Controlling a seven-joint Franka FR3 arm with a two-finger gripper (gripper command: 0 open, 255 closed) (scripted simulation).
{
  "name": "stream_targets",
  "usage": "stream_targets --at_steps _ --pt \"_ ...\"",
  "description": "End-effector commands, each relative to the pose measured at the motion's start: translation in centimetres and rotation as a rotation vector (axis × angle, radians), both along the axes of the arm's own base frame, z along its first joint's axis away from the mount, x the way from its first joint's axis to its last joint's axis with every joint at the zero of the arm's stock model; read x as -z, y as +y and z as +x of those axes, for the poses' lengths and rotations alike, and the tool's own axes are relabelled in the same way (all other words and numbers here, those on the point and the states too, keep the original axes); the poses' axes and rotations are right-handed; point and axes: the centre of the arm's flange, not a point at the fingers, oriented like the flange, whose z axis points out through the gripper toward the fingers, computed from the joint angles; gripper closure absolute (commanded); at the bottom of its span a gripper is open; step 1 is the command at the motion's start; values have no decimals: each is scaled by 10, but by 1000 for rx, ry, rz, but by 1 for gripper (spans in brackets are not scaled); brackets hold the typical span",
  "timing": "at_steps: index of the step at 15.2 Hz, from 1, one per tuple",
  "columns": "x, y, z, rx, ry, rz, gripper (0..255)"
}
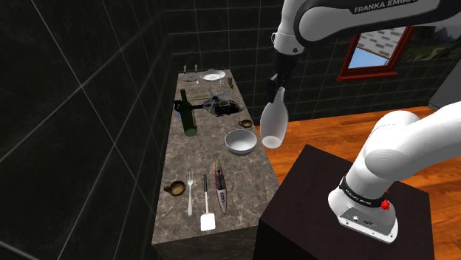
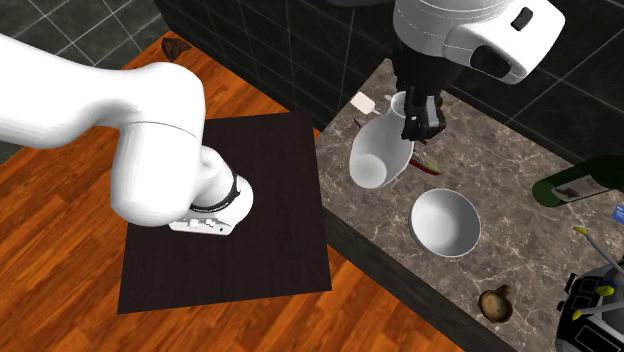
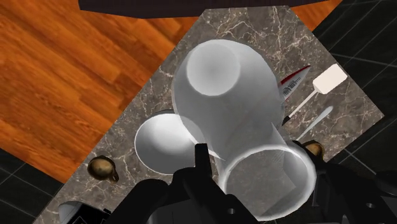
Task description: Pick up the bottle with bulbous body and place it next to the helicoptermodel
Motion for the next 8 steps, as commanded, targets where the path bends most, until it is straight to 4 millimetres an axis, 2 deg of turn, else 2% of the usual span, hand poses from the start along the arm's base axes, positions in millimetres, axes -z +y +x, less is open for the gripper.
stream_targets --at_steps 1,8 --pt "-12 0 0 0 0 0 255" --pt "-49 0 0 0 0 0 255"
